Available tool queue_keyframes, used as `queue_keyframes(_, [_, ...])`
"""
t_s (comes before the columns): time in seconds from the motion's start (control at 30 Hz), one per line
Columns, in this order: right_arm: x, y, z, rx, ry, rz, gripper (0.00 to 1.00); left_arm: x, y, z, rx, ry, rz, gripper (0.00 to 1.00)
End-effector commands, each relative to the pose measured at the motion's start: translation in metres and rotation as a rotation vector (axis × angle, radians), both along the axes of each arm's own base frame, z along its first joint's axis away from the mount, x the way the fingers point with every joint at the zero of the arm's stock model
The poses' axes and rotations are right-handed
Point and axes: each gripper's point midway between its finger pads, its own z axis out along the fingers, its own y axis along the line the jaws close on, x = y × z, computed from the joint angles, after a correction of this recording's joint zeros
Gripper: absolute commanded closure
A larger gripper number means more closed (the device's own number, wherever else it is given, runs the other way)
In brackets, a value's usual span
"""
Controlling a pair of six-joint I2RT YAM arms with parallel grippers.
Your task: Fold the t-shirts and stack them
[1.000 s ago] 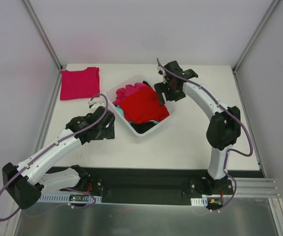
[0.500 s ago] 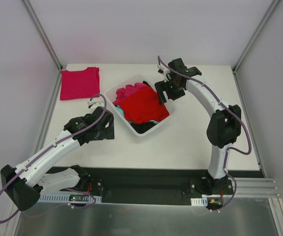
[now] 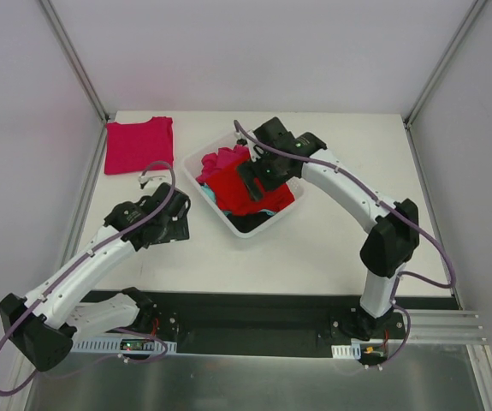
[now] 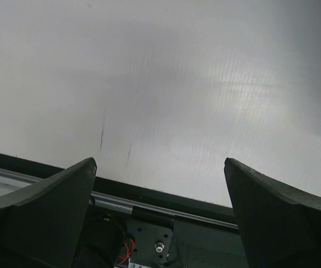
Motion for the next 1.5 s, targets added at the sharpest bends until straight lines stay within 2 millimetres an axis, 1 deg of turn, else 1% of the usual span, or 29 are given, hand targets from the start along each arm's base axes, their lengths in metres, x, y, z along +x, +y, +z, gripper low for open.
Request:
queue_keyframes(0.0, [-0.004, -0.014, 0.047, 0.038, -0.09, -0.064, 0.18, 0.001, 0.024, 0.019, 0.02, -0.035, 0.093, 0.01])
queue_keyframes(0.03, [-0.007, -0.015, 0.05, 0.035, -0.092, -0.059, 0.18, 0.001, 0.026, 0.02, 0.021, -0.032, 0.094, 0.01])
queue_keyframes(0.07, [-0.008, -0.016, 0.053, 0.029, -0.102, -0.062, 0.18, 0.001, 0.034, 0.021, 0.02, -0.027, 0.131, 0.01])
queue_keyframes(0.13, [-0.016, -0.012, 0.056, 0.025, -0.102, -0.041, 0.18, 0.003, 0.043, 0.02, 0.024, -0.009, 0.155, 0.01])
queue_keyframes(0.17, [-0.014, -0.015, 0.057, -0.002, -0.124, -0.057, 0.18, 0.003, 0.051, 0.02, 0.015, 0.001, 0.191, 0.01])
queue_keyframes(0.23, [-0.022, -0.009, 0.059, -0.013, -0.126, -0.04, 0.18, 0.006, 0.057, 0.02, 0.012, 0.004, 0.204, 0.01])
queue_keyframes(0.27, [-0.023, -0.007, 0.058, -0.026, -0.134, -0.041, 0.18, 0.006, 0.058, 0.02, 0.006, 0.008, 0.208, 0.01])
queue_keyframes(0.3, [-0.029, 0.002, 0.062, -0.023, -0.142, -0.025, 0.18, 0.008, 0.064, 0.021, -0.003, 0.003, 0.241, 0.01])
queue_keyframes(0.33, [-0.031, 0.004, 0.061, -0.034, -0.14, -0.023, 0.18, 0.009, 0.066, 0.021, -0.003, 0.006, 0.24, 0.01])
queue_keyframes(0.37, [-0.032, 0.008, 0.056, -0.052, -0.138, -0.019, 0.18, 0.01, 0.069, 0.022, -0.009, 0.006, 0.251, 0.01])
queue_keyframes(0.4, [-0.036, 0.015, 0.055, -0.057, -0.136, -0.005, 0.18, 0.011, 0.073, 0.02, -0.02, 0.013, 0.274, 0.01])
queue_keyframes(0.47, [-0.037, 0.022, 0.054, -0.06, -0.135, -0.003, 0.19, 0.012, 0.077, 0.018, -0.028, 0.023, 0.284, 0.01])
queue_keyframes(0.5, [-0.039, 0.029, 0.045, -0.079, -0.124, 0.01, 0.19, 0.013, 0.081, 0.017, -0.038, 0.028, 0.302, 0.01])
queue_keyframes(0.53, [-0.039, 0.034, 0.046, -0.076, -0.126, 0.015, 0.19, 0.013, 0.082, 0.018, -0.037, 0.027, 0.301, 0.01])
queue_keyframes(0.57, [-0.044, 0.041, 0.043, -0.081, -0.12, 0.033, 0.19, 0.014, 0.083, 0.018, -0.039, 0.027, 0.304, 0.01])
queue_keyframes(0.6, [-0.045, 0.047, 0.035, -0.096, -0.108, 0.042, 0.19, 0.014, 0.085, 0.019, -0.04, 0.023, 0.31, 0.01])
queue_keyframes(0.7, [-0.05, 0.062, 0.029, -0.097, -0.094, 0.066, 0.19, 0.012, 0.089, 0.02, -0.05, 0.017, 0.33, 0.01])
queue_keyframes(0.73, [-0.05, 0.066, 0.021, -0.108, -0.081, 0.069, 0.2, 0.012, 0.091, 0.02, -0.051, 0.019, 0.343, 0.01])
queue_keyframes(0.8, [-0.051, 0.075, 0.018, -0.099, -0.077, 0.074, 0.2, 0.011, 0.095, 0.02, -0.051, 0.017, 0.355, 0.01])
queue_keyframes(0.87, [-0.05, 0.083, 0.009, -0.108, -0.065, 0.076, 0.2, 0.01, 0.098, 0.019, -0.061, 0.023, 0.374, 0.01])
queue_keyframes(0.9, [-0.049, 0.089, 0.012, -0.093, -0.069, 0.069, 0.2, 0.009, 0.098, 0.019, -0.065, 0.024, 0.376, 0.01])
queue_keyframes(0.93, [-0.047, 0.093, 0.004, -0.106, -0.059, 0.068, 0.2, 0.01, 0.099, 0.019, -0.068, 0.021, 0.381, 0.01])
queue_keyframes(0.97, [-0.049, 0.097, 0.003, -0.108, -0.058, 0.072, 0.2, 0.009, 0.1, 0.019, -0.073, 0.021, 0.391, 0.01])
queue_keyframes(1.0, [-0.048, 0.102, 0.007, -0.1, -0.067, 0.069, 0.2, 0.009, 0.101, 0.02, -0.077, 0.017, 0.394, 0.01])
queue_keyframes(1.07, [-0.05, 0.11, -0.004, -0.126, -0.066, 0.075, 0.2, 0.009, 0.1, 0.022, -0.08, 0.01, 0.395, 0.01])
queue_keyframes(1.1, [-0.05, 0.113, -0.006, -0.131, -0.068, 0.074, 0.2, 0.008, 0.105, 0.023, -0.08, 0.005, 0.418, 0.01])
queue_keyframes(1.23, [-0.055, 0.122, -0.012, -0.129, -0.063, 0.072, 0.21, 0.008, 0.103, 0.021, -0.091, 0.007, 0.417, 0.01])
queue_keyframes(1.3, [-0.054, 0.123, -0.015, -0.14, -0.073, 0.062, 0.21, 0.007, 0.103, 0.02, -0.093, 0.014, 0.417, 0.01])
queue_keyframes(1.47, [-0.06, 0.127, -0.026, -0.164, -0.066, 0.066, 0.22, 0.006, 0.102, 0.019, -0.098, 0.017, 0.412, 0.01])
